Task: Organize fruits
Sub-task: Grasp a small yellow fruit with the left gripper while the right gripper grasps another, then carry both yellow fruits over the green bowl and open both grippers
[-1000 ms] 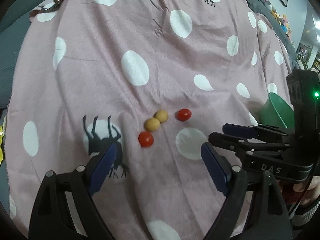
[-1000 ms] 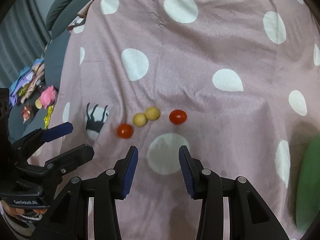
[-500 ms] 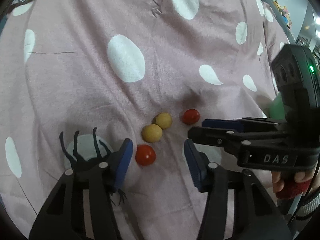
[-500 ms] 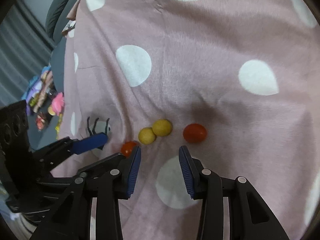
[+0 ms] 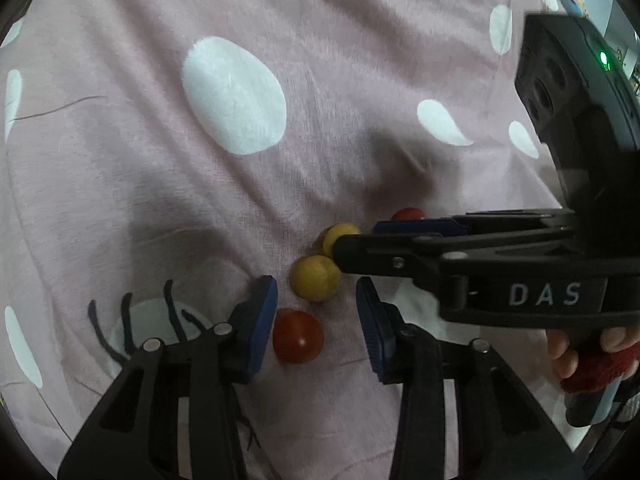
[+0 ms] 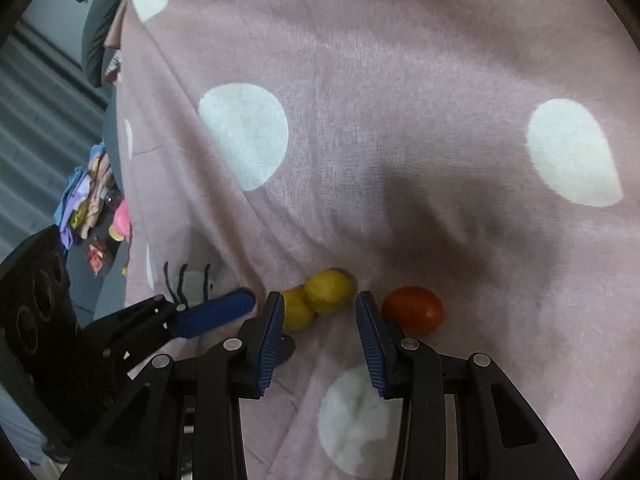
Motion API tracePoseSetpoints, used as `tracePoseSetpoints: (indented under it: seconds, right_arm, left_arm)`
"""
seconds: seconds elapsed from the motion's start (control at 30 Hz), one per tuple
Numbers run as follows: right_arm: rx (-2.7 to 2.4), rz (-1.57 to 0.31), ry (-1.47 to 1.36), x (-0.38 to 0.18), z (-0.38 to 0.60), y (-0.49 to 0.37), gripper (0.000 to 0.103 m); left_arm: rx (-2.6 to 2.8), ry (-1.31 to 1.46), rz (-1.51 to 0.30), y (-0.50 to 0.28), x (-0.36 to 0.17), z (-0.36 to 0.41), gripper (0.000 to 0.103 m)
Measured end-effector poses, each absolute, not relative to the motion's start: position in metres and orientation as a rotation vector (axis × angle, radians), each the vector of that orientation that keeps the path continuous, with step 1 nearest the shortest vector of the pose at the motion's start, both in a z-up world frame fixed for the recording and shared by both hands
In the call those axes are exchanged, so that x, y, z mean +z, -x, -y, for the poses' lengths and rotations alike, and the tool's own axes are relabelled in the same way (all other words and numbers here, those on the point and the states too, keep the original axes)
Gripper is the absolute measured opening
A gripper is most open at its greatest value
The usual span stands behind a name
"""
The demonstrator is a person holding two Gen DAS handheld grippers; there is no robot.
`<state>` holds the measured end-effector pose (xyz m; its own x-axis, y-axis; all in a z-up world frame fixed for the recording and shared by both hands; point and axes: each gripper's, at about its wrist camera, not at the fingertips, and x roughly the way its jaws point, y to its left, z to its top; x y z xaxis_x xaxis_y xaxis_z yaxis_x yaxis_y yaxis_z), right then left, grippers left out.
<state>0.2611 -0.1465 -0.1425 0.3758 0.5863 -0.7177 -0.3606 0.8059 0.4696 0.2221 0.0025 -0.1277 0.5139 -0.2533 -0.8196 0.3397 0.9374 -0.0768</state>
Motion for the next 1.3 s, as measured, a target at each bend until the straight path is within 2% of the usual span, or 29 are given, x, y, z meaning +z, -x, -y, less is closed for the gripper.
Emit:
tracePoseSetpoints:
  seconds: [0.27, 0.37, 0.73, 1.3]
  right_arm:
    - [0.573, -1.029, -0.158, -0.142, 0.126, -0.269, 0.035]
    - [0.57, -1.032, -0.158, -0.144, 0.127, -0.273, 0.031]
    - [0.559, -0.97, -0.208, -0.137, 0.145, -0.266, 0.03]
    - [0.524, -0.821, -0.195, -0.087, 0.188, -0.179, 0.03]
  left_arm:
    - [-0.338, -0.163, -0.982, -0.237, -0.141, 0.016, 0.026]
    - [-0.346, -0.141, -0.982, -0.242, -0.142, 0.015, 0.026]
    - [-0.355, -0.079, -0.945, -0.234, -0.135, 0.0, 0.027]
    - [-0.395, 0.07, -0.822, -0.161, -0.063, -0.032, 0.027]
